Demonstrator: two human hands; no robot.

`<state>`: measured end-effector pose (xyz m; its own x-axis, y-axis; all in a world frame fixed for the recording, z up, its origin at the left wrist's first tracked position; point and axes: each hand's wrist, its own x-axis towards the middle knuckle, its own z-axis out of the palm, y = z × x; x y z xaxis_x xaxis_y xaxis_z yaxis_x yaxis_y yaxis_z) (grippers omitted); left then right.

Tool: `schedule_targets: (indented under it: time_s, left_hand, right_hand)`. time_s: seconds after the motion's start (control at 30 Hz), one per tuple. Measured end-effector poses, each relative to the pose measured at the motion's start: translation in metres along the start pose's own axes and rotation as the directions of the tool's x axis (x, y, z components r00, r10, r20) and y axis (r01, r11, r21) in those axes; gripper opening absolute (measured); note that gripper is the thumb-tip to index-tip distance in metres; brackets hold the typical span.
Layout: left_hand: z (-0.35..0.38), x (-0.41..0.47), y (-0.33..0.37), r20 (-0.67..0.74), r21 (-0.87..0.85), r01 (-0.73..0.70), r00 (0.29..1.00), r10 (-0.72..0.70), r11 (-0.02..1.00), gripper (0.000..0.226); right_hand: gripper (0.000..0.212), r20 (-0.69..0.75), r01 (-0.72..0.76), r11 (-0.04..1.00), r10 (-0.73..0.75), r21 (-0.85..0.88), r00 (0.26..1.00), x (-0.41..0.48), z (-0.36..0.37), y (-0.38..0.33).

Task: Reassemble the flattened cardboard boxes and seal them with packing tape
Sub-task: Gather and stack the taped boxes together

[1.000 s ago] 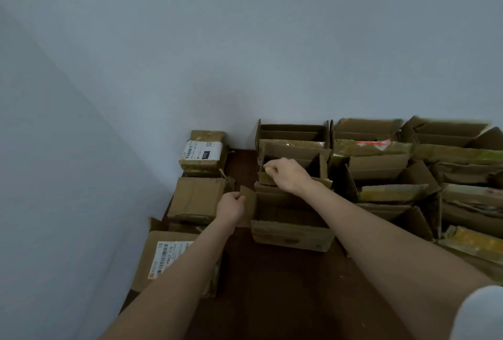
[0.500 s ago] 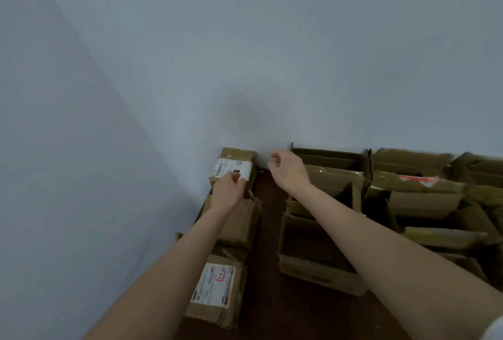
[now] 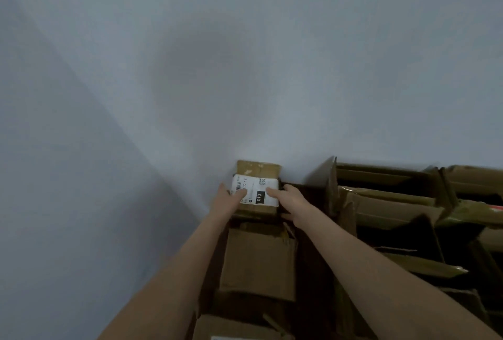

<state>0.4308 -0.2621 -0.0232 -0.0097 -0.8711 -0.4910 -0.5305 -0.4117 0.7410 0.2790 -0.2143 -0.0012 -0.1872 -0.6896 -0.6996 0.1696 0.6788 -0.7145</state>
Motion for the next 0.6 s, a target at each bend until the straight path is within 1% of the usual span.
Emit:
schedule_targets:
  time_s: [0.07, 0.13, 0.2, 0.23, 0.27, 0.3, 0.37, 0.4, 0.43, 0.47, 0.53, 0.6]
  left_hand:
    - [-0.001, 0.0, 0.0, -0.018, -0.077, -0.006, 1.0, 0.005, 0.997, 0.078]
    - [-0.007, -0.004, -0.001, -0.056, -0.19, -0.014, 0.998, 0.003, 0.982, 0.073]
    - [-0.016, -0.012, 0.0, -0.066, -0.385, -0.015, 0.998, -0.011, 0.923, 0.054]
    - [-0.02, -0.02, 0.003, -0.061, -0.478, -0.009, 0.998, -0.024, 0.878, 0.046]
    - [-0.024, -0.026, 0.004, -0.058, -0.547, -0.002, 0.998, -0.036, 0.837, 0.043]
    - [-0.028, -0.032, 0.005, -0.047, -0.594, 0.002, 0.998, -0.037, 0.804, 0.045]
    - [-0.033, -0.047, 0.01, -0.022, -0.618, -0.007, 1.0, -0.008, 0.786, 0.05]
    - [-0.035, -0.056, 0.014, -0.007, -0.609, -0.013, 1.0, 0.011, 0.793, 0.048]
    - [-0.036, -0.065, 0.019, 0.006, -0.607, -0.018, 1.0, 0.027, 0.795, 0.044]
    - [-0.038, -0.074, 0.023, 0.018, -0.605, -0.016, 0.999, 0.034, 0.796, 0.039]
    - [-0.041, -0.091, 0.032, 0.04, -0.611, -0.012, 0.998, 0.045, 0.791, 0.031]
    - [-0.044, -0.107, 0.041, 0.056, -0.588, -0.019, 0.996, 0.064, 0.809, 0.03]
  right_hand:
    - [0.04, 0.013, -0.01, 0.996, 0.009, 0.091, 1.0, -0.002, 0.003, -0.002]
    - [0.048, 0.005, -0.006, 0.982, 0.005, 0.189, 1.0, -0.006, 0.001, -0.003]
    - [0.063, 0.013, -0.009, 0.959, 0.005, 0.283, 1.0, -0.01, -0.006, -0.002]
    - [0.066, 0.019, -0.01, 0.943, 0.004, 0.334, 1.0, -0.013, -0.01, -0.002]
    - [0.064, 0.023, -0.009, 0.927, 0.0, 0.376, 1.0, -0.018, -0.013, -0.003]
    - [0.057, 0.023, -0.002, 0.921, -0.007, 0.389, 1.0, -0.025, -0.017, -0.005]
    - [0.033, 0.02, 0.035, 0.926, -0.046, 0.377, 0.999, -0.043, -0.023, -0.009]
    - [0.023, 0.02, 0.056, 0.926, -0.068, 0.374, 0.997, -0.05, -0.026, -0.009]
    - [0.018, 0.025, 0.076, 0.926, -0.092, 0.369, 0.995, -0.058, -0.03, -0.009]
    - [0.018, 0.037, 0.09, 0.925, -0.112, 0.37, 0.993, -0.066, -0.033, -0.009]
    - [0.025, 0.068, 0.114, 0.911, -0.152, 0.396, 0.986, -0.083, -0.04, -0.008]
    - [0.027, 0.09, 0.139, 0.898, -0.193, 0.418, 0.977, -0.1, -0.045, -0.007]
